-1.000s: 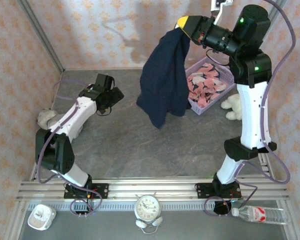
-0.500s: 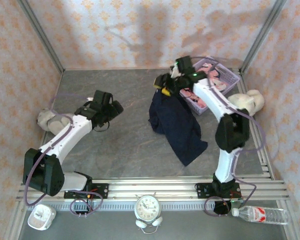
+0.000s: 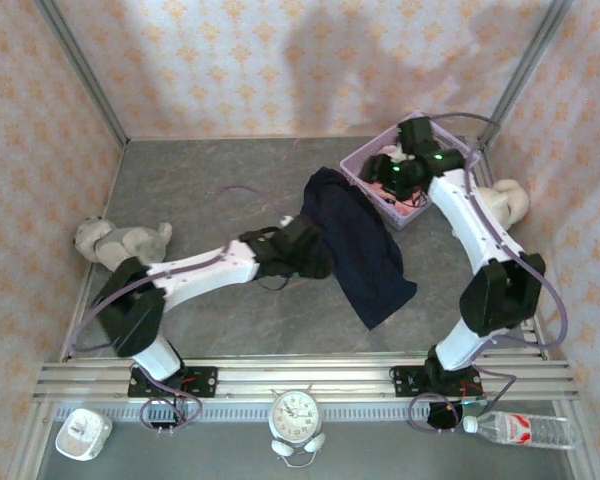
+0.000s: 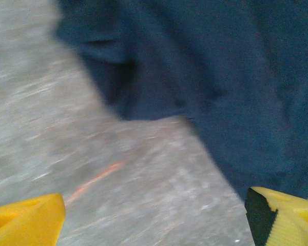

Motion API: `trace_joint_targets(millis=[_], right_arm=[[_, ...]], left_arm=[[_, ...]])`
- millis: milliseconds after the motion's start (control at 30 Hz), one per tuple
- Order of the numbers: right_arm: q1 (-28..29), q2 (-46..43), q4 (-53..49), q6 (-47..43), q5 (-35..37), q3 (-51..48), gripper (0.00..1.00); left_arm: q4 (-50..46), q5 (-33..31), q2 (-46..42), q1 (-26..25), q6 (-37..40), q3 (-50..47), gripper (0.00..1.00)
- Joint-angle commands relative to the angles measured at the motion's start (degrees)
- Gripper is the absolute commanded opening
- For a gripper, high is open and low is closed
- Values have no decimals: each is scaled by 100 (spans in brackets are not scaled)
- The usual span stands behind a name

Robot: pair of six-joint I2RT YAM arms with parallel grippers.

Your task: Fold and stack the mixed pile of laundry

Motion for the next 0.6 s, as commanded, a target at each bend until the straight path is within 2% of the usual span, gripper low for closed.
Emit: trace_joint_targets(millis=[0, 100, 200, 367, 500, 567], right_arm=[[-482, -428, -284, -135, 530, -650, 68], [-932, -881, -261, -221, 650, -1227, 68], [-1279, -1239, -268, -289, 701, -1669, 68], [-1541, -1689, -222, -327, 740, -2169, 68], [-1569, -1801, -168, -291, 697, -2259, 68], [-1573, -1787, -146, -269, 676, -2244, 68]], left_arm=[[-556, -220, 736, -401, 617, 886, 90], [-817, -181, 1501, -649, 844, 1581, 88], [-1195, -178, 2164, -789, 921, 2245, 81], [-1720, -386, 2839, -852, 961, 2805, 69], [-1910, -498, 2983, -849, 926, 2818, 47], [-1953, -505, 2962, -841, 919, 2780, 29]])
